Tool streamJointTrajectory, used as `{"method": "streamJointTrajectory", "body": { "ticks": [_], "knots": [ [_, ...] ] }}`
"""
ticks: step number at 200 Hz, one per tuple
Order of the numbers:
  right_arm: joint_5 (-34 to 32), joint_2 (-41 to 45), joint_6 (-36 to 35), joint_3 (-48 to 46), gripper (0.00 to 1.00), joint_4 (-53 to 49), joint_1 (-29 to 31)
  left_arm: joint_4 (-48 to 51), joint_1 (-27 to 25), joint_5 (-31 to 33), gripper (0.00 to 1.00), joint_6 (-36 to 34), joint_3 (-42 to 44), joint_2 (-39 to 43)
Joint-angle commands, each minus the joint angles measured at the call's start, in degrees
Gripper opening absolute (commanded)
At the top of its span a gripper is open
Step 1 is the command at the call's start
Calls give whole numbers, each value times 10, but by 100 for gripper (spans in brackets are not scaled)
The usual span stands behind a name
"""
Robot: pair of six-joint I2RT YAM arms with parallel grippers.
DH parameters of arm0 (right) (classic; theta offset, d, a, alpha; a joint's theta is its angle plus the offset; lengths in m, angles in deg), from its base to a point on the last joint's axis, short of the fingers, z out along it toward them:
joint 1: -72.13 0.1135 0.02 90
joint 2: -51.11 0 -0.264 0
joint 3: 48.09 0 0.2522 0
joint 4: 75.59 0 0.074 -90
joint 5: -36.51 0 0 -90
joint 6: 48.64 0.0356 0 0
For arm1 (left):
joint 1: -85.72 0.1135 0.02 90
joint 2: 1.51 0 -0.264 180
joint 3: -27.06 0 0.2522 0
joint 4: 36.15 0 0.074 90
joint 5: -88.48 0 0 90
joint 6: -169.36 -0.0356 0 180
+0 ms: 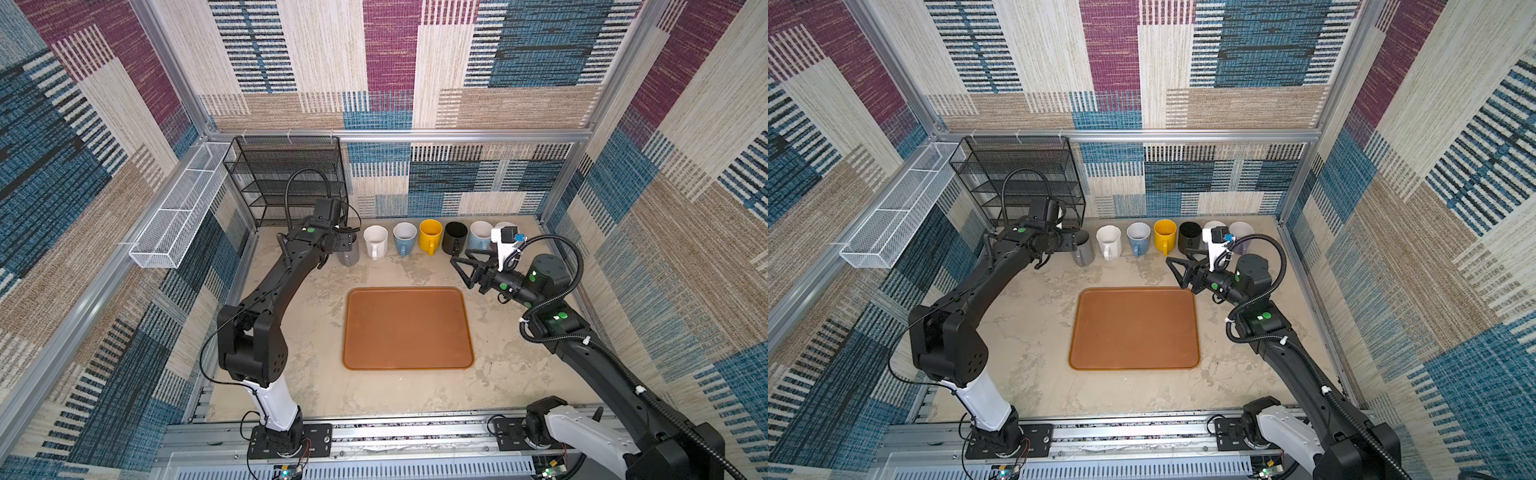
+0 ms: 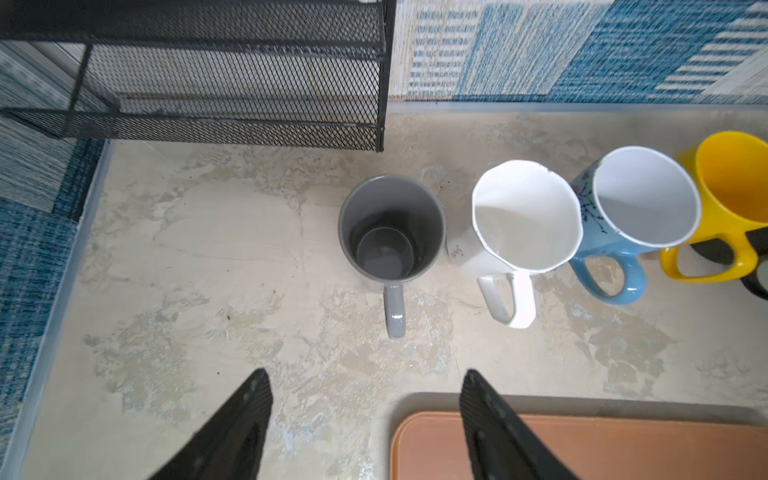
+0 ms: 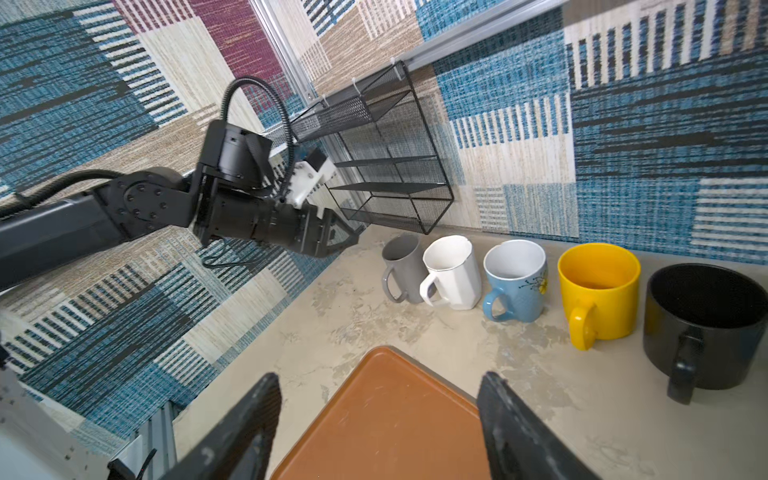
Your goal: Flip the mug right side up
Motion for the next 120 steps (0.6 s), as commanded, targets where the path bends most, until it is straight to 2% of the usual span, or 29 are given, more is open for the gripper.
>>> {"method": "streamJointTrajectory", "body": {
  "ticks": [1, 19, 21, 23, 25, 77, 120],
  "knots": [
    [-44, 12, -14, 8, 100, -12, -3, -11, 2, 29, 79, -32, 18, 33],
    [-74, 18, -16, 16, 100, -31, -9, -18, 5, 44, 87, -41, 42, 67],
    [-77, 19, -16, 17, 100, -33, -10, -19, 5, 45, 90, -42, 45, 71],
    [-79, 19, -18, 18, 100, -35, -11, -20, 5, 46, 98, -43, 49, 75],
    [-80, 20, -17, 18, 100, -36, -13, -22, 6, 47, 100, -45, 52, 79],
    [-136, 41, -23, 5, 100, -46, -60, -104, 34, 43, 99, -86, 169, 169],
    [-148, 53, -15, -27, 100, -16, -125, -237, 83, -4, 99, -104, 340, 244]
  ]
}}
